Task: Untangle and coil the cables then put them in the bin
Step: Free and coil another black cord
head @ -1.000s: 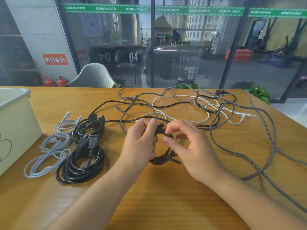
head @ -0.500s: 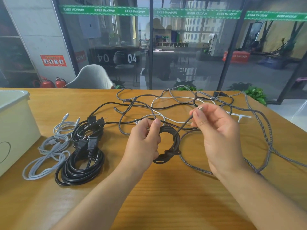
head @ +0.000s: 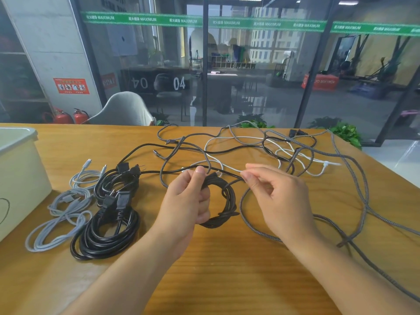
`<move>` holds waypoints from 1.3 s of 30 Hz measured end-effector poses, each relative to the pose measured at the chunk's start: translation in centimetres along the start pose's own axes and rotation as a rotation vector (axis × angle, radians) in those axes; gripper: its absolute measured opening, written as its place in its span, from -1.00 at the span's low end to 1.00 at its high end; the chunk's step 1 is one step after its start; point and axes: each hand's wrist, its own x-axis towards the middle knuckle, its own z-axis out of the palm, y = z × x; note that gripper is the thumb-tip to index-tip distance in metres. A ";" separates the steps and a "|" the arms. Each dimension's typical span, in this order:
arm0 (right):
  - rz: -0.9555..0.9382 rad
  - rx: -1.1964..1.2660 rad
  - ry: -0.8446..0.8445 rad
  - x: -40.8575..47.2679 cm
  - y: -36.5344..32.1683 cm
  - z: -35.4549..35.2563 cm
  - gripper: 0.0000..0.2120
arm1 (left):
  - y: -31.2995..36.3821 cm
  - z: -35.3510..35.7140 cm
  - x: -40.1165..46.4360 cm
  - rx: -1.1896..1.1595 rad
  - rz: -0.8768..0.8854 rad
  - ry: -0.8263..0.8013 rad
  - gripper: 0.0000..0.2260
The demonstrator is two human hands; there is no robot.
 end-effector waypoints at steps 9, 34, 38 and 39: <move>-0.160 -0.107 0.024 -0.4 -1.1 0.1 -0.87 | -0.1 0.3 0.1 -0.050 0.016 0.034 -0.80; 0.141 0.329 -0.169 0.1 -0.3 -0.4 -0.77 | 0.4 -1.4 0.7 0.130 0.012 -0.180 -0.79; 0.147 0.361 -0.094 0.3 -0.3 -0.7 -0.78 | 0.4 -2.1 1.0 0.224 0.062 -0.215 -0.80; 0.158 0.369 -0.067 0.3 -0.2 -0.7 -0.79 | 0.4 -2.2 0.9 0.265 0.077 -0.232 -0.80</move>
